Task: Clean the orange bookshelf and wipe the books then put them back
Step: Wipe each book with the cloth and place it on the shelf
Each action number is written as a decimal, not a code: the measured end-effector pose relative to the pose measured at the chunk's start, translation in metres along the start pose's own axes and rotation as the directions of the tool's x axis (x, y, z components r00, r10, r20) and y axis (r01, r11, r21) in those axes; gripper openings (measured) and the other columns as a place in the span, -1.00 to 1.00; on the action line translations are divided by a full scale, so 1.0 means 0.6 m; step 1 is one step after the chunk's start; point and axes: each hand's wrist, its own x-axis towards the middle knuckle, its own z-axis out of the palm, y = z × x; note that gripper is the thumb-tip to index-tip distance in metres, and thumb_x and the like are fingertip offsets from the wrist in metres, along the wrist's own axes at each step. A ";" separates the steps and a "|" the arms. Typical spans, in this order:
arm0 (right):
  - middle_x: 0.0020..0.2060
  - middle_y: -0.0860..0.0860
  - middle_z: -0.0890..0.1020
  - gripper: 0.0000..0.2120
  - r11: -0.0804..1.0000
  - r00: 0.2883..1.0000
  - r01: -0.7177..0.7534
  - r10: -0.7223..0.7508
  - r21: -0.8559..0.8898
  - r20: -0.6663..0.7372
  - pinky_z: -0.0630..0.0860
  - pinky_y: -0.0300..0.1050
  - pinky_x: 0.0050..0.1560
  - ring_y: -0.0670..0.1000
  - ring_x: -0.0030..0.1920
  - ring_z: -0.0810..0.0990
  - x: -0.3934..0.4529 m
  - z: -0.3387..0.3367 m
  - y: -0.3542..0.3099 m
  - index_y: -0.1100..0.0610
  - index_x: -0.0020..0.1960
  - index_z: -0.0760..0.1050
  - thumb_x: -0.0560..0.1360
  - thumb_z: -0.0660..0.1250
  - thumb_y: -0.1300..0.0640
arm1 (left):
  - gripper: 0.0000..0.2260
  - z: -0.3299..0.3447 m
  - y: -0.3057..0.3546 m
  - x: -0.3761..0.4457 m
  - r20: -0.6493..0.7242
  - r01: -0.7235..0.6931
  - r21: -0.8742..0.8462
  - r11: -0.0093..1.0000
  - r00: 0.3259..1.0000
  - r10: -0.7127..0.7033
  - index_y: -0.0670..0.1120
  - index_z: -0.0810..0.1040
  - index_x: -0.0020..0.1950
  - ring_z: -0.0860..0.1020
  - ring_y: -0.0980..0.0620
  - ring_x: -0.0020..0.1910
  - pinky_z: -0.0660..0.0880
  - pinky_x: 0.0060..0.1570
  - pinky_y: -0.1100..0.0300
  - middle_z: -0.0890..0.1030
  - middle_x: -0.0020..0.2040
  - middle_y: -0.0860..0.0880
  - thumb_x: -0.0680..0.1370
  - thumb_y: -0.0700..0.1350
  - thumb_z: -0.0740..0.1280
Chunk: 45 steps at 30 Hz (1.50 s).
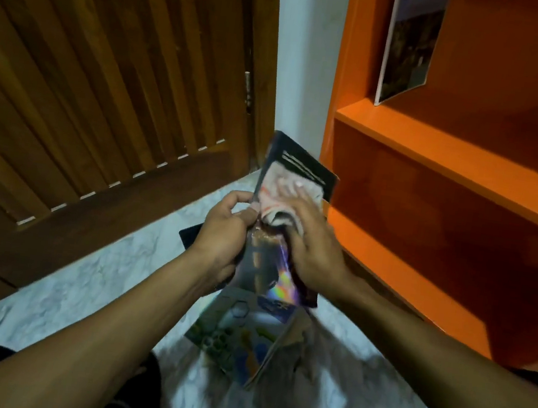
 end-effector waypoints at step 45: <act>0.08 -0.11 0.68 -0.51 0.993 0.992 -0.050 0.038 0.104 0.117 0.57 -0.25 0.05 -0.13 0.07 0.65 -0.028 0.007 -0.054 -0.14 0.31 0.44 0.49 0.34 0.29 | -0.68 0.004 0.018 0.033 -0.221 -0.093 0.091 0.991 0.969 0.111 -0.02 0.40 0.33 0.59 -0.07 -0.20 0.56 -0.20 0.02 0.57 -0.18 -0.01 0.59 -0.15 0.34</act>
